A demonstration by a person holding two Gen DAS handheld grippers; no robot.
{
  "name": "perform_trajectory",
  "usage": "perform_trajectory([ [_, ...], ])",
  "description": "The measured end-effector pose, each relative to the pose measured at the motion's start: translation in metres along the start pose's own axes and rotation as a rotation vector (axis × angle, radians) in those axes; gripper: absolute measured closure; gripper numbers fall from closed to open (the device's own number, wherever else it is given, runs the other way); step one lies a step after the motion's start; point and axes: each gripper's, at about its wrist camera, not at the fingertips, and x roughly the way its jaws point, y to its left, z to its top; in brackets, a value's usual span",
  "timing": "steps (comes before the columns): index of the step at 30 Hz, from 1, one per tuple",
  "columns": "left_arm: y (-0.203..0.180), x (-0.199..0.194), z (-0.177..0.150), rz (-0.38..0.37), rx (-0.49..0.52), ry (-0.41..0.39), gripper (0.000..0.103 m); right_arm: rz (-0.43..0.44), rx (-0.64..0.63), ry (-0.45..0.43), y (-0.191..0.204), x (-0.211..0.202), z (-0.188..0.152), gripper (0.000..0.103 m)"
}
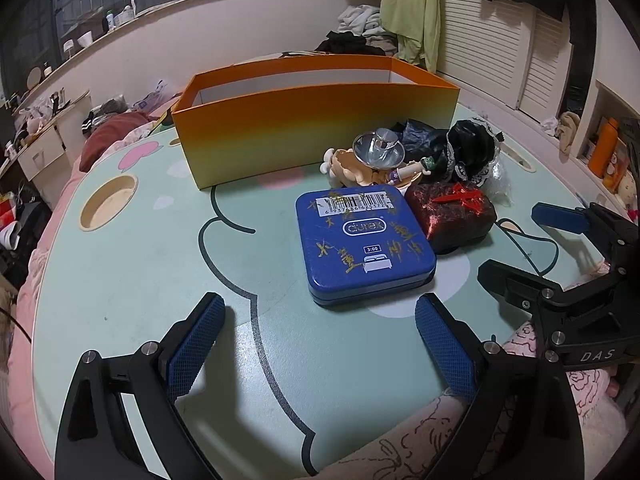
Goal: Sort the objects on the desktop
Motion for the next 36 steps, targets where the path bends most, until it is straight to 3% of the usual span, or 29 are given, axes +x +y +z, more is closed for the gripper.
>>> perform_trajectory([
  [36,-0.0004,-0.0005,0.0005,0.000,0.000,-0.001,0.007,0.001,-0.002,-0.004,0.0024,0.0009,0.0001,0.000],
])
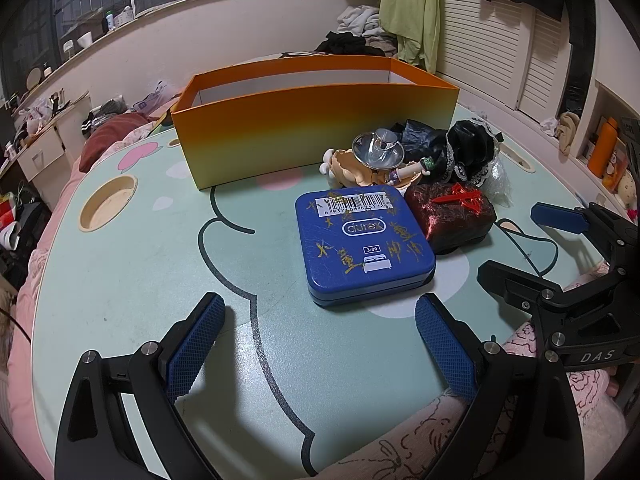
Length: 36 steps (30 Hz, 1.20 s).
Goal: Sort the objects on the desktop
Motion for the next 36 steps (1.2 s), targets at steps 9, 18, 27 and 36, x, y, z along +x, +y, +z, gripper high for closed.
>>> perform_trajectory([
  [9,-0.001,0.000,0.001,0.000,0.001,-0.001,0.007,0.011,0.004,-0.007,-0.001,0.002,0.004,0.000],
  [18,-0.002,-0.001,0.002,-0.006,0.005,-0.004,0.007,0.122,0.160,-0.103,-0.029,-0.008,0.002,0.000],
  [27,-0.003,-0.001,0.003,-0.006,0.005,-0.005,0.007,0.238,0.297,-0.180,-0.058,-0.012,0.002,0.002],
  [36,-0.005,-0.008,0.015,-0.075,0.007,-0.019,0.009,0.291,0.367,-0.214,-0.078,-0.014,-0.005,0.020],
])
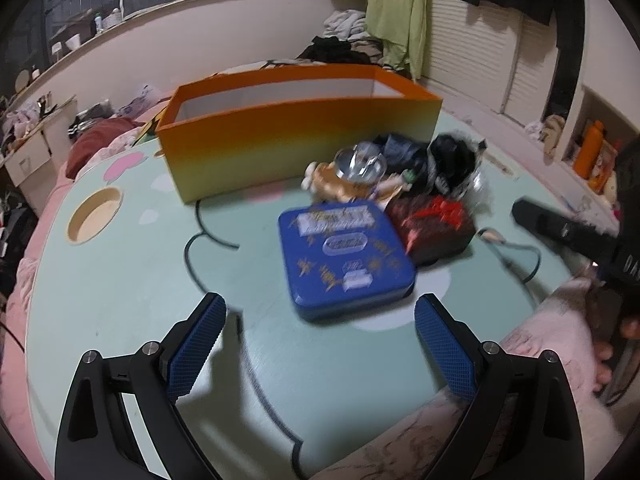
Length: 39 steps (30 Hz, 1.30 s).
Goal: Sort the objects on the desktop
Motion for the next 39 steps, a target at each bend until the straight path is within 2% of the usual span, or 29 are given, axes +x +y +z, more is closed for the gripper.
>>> perform_trajectory([
  [2,-0.004,-0.003,0.010,-0.031,-0.004,-0.018,0.010,0.001,-0.004,0.002,0.001,0.000,0.000,0.020],
  [4,-0.009,0.001,0.021,-0.030,0.006,-0.011,0.013,0.003,-0.005,0.002,0.002,0.001,0.000,0.020],
  [5,-0.012,0.006,0.025,-0.020,0.012,0.004,0.021,0.003,-0.004,0.002,0.002,0.001,0.000,0.020],
  [8,-0.015,0.026,0.030,-0.034,0.025,0.103,0.034,0.001,-0.005,0.002,0.002,0.001,0.000,0.020],
  [9,-0.016,0.025,0.030,-0.022,0.035,0.086,0.037,0.002,-0.004,0.002,0.002,0.001,0.000,0.020],
  [14,-0.007,0.011,0.019,-0.057,0.006,0.038,0.037,0.000,-0.010,0.005,0.002,0.001,-0.002,0.020],
  [17,-0.005,0.000,0.007,-0.016,0.012,-0.007,0.037,-0.029,-0.006,0.011,0.001,0.001,0.001,0.021],
  [19,-0.006,-0.003,0.001,-0.002,0.015,-0.019,0.037,-0.060,0.017,-0.002,-0.002,-0.001,0.006,0.025],
  [21,-0.005,-0.002,-0.001,-0.002,0.014,-0.025,0.037,-0.101,0.056,-0.020,-0.004,-0.002,0.017,0.043],
  [23,-0.006,-0.002,0.000,0.000,0.015,-0.027,0.037,-0.162,0.053,-0.004,-0.002,0.005,0.030,0.051],
  [24,-0.007,-0.002,-0.001,0.001,0.015,-0.030,0.037,-0.186,0.032,0.017,0.001,0.011,0.035,0.054],
  [26,-0.007,-0.002,-0.003,-0.002,0.016,-0.035,0.037,-0.200,-0.018,0.059,0.007,0.023,0.041,0.055],
  [28,-0.006,-0.001,-0.003,-0.006,0.011,-0.033,0.037,-0.271,-0.099,0.144,0.017,0.042,0.036,0.063],
  [29,-0.005,-0.001,-0.003,-0.009,0.008,-0.034,0.037,-0.271,-0.113,0.169,0.018,0.049,0.032,0.074],
  [31,-0.002,-0.003,-0.003,-0.017,0.002,-0.041,0.037,-0.295,-0.138,0.146,0.022,0.049,0.026,0.075],
  [32,0.000,-0.006,-0.003,-0.019,0.001,-0.050,0.037,-0.265,-0.126,0.129,0.020,0.043,0.025,0.075],
  [35,0.006,-0.018,0.004,-0.019,-0.015,-0.090,0.037,-0.209,-0.110,0.005,0.020,0.013,0.024,0.075],
  [37,0.011,-0.026,0.015,-0.025,-0.028,-0.118,0.037,-0.193,-0.122,-0.050,0.025,-0.002,0.030,0.075],
  [39,0.019,-0.037,0.037,-0.016,-0.055,-0.172,0.037,-0.163,-0.137,-0.060,0.036,-0.006,0.045,0.075],
])
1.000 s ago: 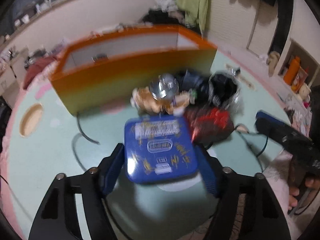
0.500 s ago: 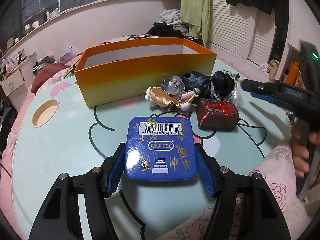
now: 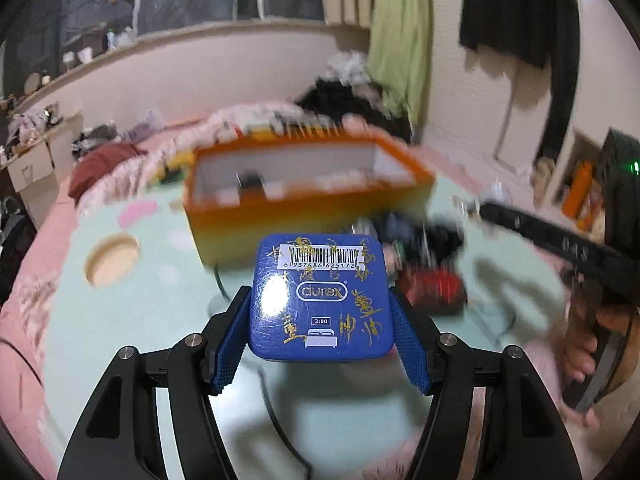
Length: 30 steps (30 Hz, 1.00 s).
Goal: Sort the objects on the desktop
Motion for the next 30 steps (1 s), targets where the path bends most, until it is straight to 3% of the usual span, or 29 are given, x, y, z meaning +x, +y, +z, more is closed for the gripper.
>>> perform_trajectory([
  [5,0.031,0.013,0.070,-0.014,-0.102,-0.089,0.037,0.060,-0.037,0.029,0.032,0.032,0.060,0.074],
  [8,0.048,0.050,0.095,-0.044,-0.134,-0.034,0.036,0.113,-0.026,0.136,0.047,0.087,0.087,0.072],
  [10,0.063,0.075,0.100,-0.010,-0.201,0.015,0.036,0.121,0.006,0.219,0.048,0.122,0.094,0.070],
  [13,0.075,0.064,0.083,-0.086,-0.255,-0.020,0.036,0.127,0.061,0.207,0.040,0.128,0.092,0.065],
  [15,0.070,0.048,0.070,-0.090,-0.235,-0.031,0.030,0.142,0.078,0.166,0.035,0.109,0.085,0.051],
  [17,0.064,0.031,0.052,-0.086,-0.193,-0.034,0.022,0.128,0.058,0.134,0.033,0.082,0.072,0.045],
  [21,0.040,0.017,0.005,-0.073,-0.098,0.061,0.021,0.079,-0.001,0.147,0.032,0.041,0.035,0.022],
  [25,0.027,0.046,-0.028,-0.015,-0.067,0.223,0.020,0.028,-0.092,0.222,0.041,0.025,-0.015,0.016],
  [27,0.012,0.056,-0.041,0.097,0.009,0.204,0.013,0.015,-0.146,0.312,0.045,0.038,-0.038,0.013],
  [28,0.004,0.061,-0.043,0.119,0.040,0.213,0.003,0.008,-0.166,0.317,0.046,0.042,-0.043,0.011],
  [30,0.001,0.062,-0.042,0.129,0.047,0.217,0.002,-0.023,-0.204,0.324,0.049,0.046,-0.044,0.005],
])
